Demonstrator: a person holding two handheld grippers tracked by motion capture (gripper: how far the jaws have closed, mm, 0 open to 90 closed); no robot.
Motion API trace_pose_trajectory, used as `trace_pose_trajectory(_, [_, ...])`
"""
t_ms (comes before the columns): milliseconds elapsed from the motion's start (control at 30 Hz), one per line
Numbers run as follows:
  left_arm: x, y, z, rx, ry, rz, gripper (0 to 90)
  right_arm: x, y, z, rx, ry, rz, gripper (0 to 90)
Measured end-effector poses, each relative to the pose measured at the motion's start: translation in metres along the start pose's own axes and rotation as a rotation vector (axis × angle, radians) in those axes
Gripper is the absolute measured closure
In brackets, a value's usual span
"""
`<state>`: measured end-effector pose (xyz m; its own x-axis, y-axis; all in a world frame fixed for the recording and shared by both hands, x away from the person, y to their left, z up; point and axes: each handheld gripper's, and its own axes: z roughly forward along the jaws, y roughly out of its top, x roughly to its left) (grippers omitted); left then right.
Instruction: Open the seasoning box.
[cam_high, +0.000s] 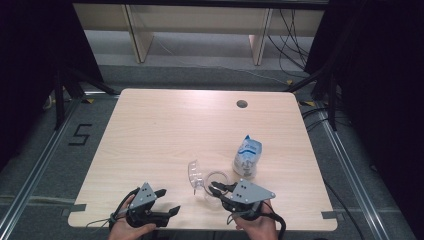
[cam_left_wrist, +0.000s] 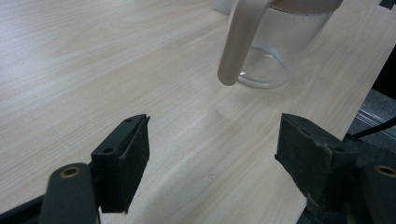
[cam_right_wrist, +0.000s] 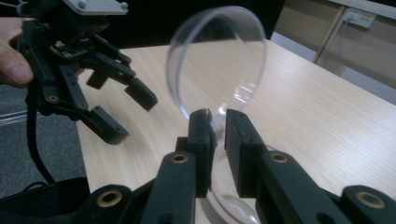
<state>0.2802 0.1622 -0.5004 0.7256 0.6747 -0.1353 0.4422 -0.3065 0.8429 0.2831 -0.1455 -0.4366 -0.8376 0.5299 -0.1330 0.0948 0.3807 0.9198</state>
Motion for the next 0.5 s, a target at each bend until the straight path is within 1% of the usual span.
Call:
trace_pose_trajectory(33, [0.0,0.0,0.0,0.0,0.0,0.0,24.8,0.0,0.0,0.0,0.0,0.0,0.0,77.9])
trace_pose_trajectory(100, [-0.001,0.0,0.0,0.001,0.004,0.0,24.6,-0.004,-0.004,-0.006,0.003,-0.01,0.012,74.6])
trace_pose_trajectory(133, [-0.002,0.0,0.0,0.006,0.0,-0.019,24.5,-0.009,-0.01,-0.013,0.014,-0.041,0.018,71.5])
trace_pose_trajectory(167, [-0.002,0.0,0.0,0.004,0.001,-0.013,24.5,-0.009,-0.01,-0.013,0.014,-0.041,0.018,71.5])
trace_pose_trajectory(200, [-0.002,0.0,0.001,0.004,-0.001,-0.015,24.5,-0.011,-0.012,-0.017,0.018,-0.053,0.022,70.0])
trace_pose_trajectory(267, [-0.002,0.0,0.0,0.001,-0.001,-0.015,24.0,-0.017,-0.017,-0.024,0.013,-0.073,0.04,64.8])
trace_pose_trajectory(300, [-0.002,0.0,0.0,-0.003,0.004,-0.022,23.8,-0.02,-0.019,-0.028,0.018,-0.08,0.049,62.4])
trace_pose_trajectory(333, [-0.001,0.0,0.0,-0.007,-0.004,-0.005,23.6,-0.022,-0.021,-0.032,0.011,-0.092,0.061,59.5])
trace_pose_trajectory(400, [0.0,0.0,0.0,-0.003,-0.004,-0.003,23.4,-0.026,-0.024,-0.037,-0.006,-0.115,0.072,56.1])
trace_pose_trajectory(467, [-0.001,0.0,0.0,0.001,0.003,-0.002,23.3,-0.031,-0.029,-0.045,-0.009,-0.119,0.08,53.5])
trace_pose_trajectory(500, [-0.001,0.0,0.0,-0.002,0.001,-0.005,23.3,-0.033,-0.031,-0.047,-0.021,-0.139,0.084,52.3])
